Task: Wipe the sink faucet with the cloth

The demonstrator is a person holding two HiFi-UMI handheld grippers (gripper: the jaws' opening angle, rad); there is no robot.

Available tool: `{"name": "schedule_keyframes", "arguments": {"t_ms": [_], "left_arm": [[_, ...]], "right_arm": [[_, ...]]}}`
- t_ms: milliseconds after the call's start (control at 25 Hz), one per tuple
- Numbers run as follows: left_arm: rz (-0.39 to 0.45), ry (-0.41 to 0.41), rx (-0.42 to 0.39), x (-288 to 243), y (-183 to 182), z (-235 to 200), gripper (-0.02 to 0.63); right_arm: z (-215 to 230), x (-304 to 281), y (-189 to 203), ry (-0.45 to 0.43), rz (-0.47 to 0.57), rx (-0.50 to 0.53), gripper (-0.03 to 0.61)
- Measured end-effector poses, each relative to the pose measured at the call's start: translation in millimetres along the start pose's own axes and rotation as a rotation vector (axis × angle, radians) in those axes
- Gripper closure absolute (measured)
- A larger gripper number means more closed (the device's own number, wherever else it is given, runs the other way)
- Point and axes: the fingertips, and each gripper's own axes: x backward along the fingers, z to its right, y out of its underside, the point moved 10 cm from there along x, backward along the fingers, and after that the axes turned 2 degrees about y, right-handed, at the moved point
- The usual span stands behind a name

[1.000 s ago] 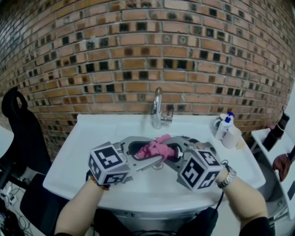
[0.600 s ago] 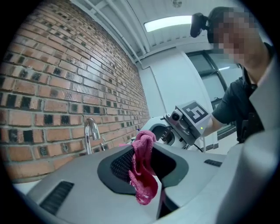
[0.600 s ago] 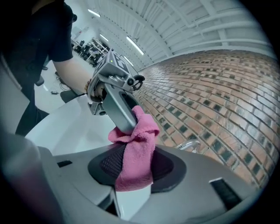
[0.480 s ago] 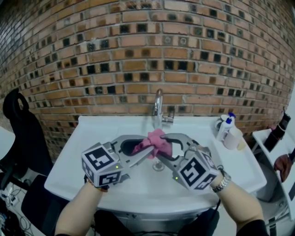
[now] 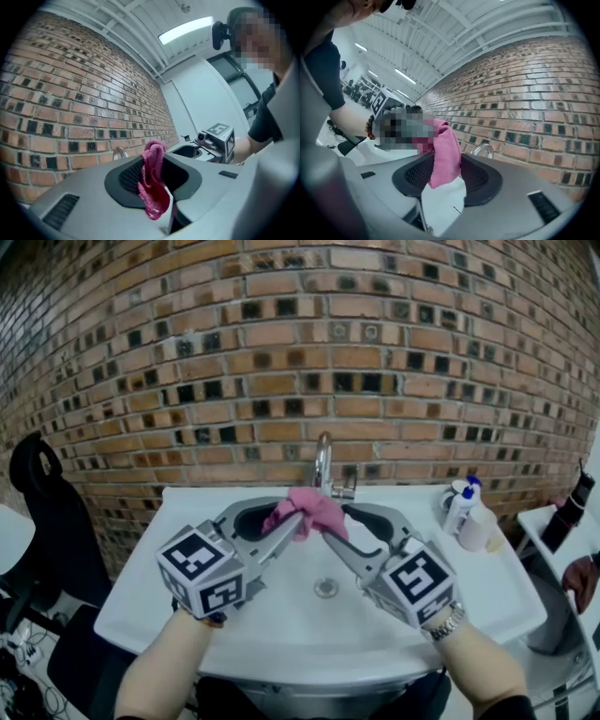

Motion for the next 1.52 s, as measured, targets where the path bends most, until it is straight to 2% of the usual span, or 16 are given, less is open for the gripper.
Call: {"name": "schedule_keyframes", "arguments": {"t_ms": [160, 320, 520, 960, 1520], "left_arm": [[0.029, -0.094, 0.014, -1.1, -10.5, -18.2, 0.523], [0.052, -0.124, 0.026, -8.8, -17.9, -32.8, 0.523], [0.043, -0.182, 0.027, -20.7, -17.7, -44.9, 0.523], [0.024, -0.213, 0.038, -49.9, -7.0, -69.0, 0.523], [0.013, -0.197, 0.025, -81.9, -12.1, -99.5, 0.526]], "right_arm": [[13.8, 2.0, -1.2, 0.083, 0.033, -0.069, 0.385], [31.7, 0.5, -5.8, 0.176, 0.078, -0.142, 0.385], [45.1, -7.2, -13.4, 0.257, 0.140, -0.192, 0.401], [44.4, -27.3, 0.5, 0.246, 0.163, -0.297, 0.436], [41.5, -34.1, 17.6, 0.237, 0.145, -0.320, 0.443]]}}
